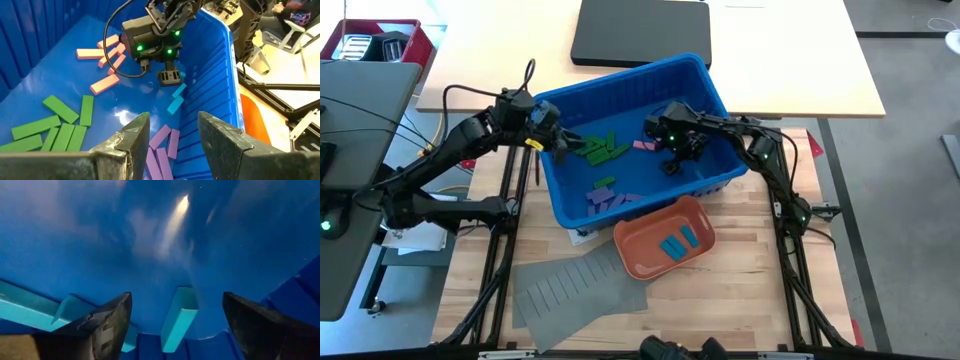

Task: Sort blocks
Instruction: Put the blue block into the orange bin

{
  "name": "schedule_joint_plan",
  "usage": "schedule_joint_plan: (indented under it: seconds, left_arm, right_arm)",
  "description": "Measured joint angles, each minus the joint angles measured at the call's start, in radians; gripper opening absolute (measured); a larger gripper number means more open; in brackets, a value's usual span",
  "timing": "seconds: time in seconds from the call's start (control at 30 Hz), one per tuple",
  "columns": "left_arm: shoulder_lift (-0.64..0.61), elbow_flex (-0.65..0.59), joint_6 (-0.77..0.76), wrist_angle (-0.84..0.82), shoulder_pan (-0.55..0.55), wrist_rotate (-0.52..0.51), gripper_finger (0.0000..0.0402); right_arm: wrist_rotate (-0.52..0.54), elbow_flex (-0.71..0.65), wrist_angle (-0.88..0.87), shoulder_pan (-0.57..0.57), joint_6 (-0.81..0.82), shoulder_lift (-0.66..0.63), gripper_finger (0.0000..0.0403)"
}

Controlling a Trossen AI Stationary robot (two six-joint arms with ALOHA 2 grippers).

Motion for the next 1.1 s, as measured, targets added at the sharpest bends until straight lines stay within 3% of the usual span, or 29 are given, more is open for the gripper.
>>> schedule_joint_plan:
  seconds: [0.2, 0.33, 0.6, 0.97, 1.1]
  left_arm:
    - [-0.012, 0.000, -0.001, 0.001, 0.000, -0.005, 0.0158]
    - [-0.012, 0.000, -0.001, 0.002, 0.000, -0.005, 0.0158]
    - [-0.012, 0.000, 0.000, 0.019, 0.000, -0.007, 0.0158]
    - [-0.012, 0.000, -0.051, 0.018, 0.000, -0.004, 0.0158]
    - [-0.012, 0.000, -0.047, 0.018, 0.000, -0.004, 0.0158]
  right_arm:
    - [0.005, 0.000, 0.000, -0.005, -0.004, -0.006, 0.0303]
    - [-0.050, -0.001, 0.000, -0.001, 0.006, -0.057, 0.0284]
    - [-0.096, -0.002, 0.000, 0.020, 0.165, -0.114, 0.0248]
    - [-0.053, -0.311, 0.037, 0.039, 0.142, -0.180, 0.0218]
    - [-0.055, -0.360, 0.094, 0.038, 0.142, -0.193, 0.0218]
